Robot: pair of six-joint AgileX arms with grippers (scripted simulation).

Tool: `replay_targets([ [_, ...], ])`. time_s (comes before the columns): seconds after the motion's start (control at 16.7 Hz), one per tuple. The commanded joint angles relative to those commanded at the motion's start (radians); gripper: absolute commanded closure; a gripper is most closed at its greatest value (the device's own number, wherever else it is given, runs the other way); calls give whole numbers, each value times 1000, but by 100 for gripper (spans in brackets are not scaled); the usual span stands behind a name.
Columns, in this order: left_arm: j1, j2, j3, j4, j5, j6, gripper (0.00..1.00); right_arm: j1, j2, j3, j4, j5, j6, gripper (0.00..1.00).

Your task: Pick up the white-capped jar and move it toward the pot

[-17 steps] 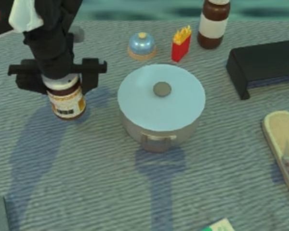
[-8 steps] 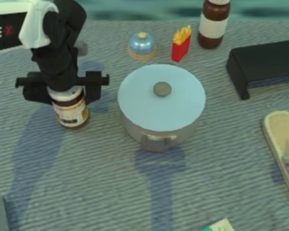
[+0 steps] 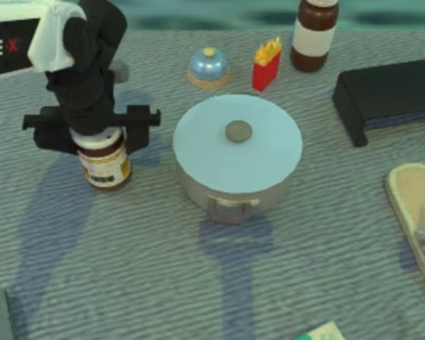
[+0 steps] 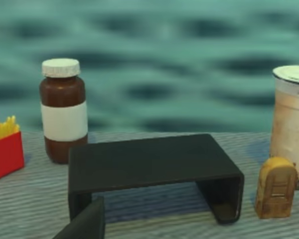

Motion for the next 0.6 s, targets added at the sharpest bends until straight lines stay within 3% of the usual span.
replay_targets([
  [0.24,0,0,0,0,0,0,2,0,0,0,0,0,0,0],
  [0.6,0,0,0,0,0,0,0,0,0,0,0,0,0,0],
])
